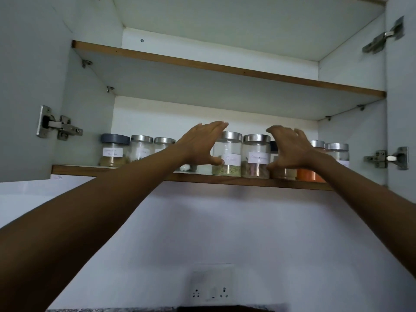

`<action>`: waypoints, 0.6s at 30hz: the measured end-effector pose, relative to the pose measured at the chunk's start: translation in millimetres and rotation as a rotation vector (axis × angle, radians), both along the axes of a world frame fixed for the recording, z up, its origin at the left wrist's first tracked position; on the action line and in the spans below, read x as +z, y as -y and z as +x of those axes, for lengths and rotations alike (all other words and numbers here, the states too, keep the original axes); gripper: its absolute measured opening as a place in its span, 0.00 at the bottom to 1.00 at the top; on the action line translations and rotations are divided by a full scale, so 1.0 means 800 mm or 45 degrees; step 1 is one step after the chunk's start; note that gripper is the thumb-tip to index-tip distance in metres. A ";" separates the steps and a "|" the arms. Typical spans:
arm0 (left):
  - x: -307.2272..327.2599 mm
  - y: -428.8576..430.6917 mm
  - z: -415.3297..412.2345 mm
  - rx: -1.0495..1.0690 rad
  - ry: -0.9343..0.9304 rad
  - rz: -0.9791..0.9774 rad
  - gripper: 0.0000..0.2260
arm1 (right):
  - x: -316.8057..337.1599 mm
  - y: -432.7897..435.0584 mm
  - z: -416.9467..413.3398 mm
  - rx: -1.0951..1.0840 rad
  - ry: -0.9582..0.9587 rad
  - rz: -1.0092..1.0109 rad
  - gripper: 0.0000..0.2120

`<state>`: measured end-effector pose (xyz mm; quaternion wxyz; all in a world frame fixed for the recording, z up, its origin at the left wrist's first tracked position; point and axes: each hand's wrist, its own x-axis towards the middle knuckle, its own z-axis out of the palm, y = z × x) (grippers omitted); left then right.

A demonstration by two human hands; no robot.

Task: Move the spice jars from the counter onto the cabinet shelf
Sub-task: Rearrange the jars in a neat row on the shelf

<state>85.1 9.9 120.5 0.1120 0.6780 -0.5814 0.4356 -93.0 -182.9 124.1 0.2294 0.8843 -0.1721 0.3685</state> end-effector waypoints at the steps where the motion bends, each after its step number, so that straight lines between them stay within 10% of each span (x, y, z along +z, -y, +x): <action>1: -0.001 0.011 -0.002 -0.001 -0.028 0.004 0.46 | -0.001 0.008 -0.001 0.006 -0.026 0.010 0.51; 18: 0.005 0.060 0.007 0.137 -0.141 0.045 0.51 | 0.013 0.036 0.036 0.065 -0.143 -0.455 0.44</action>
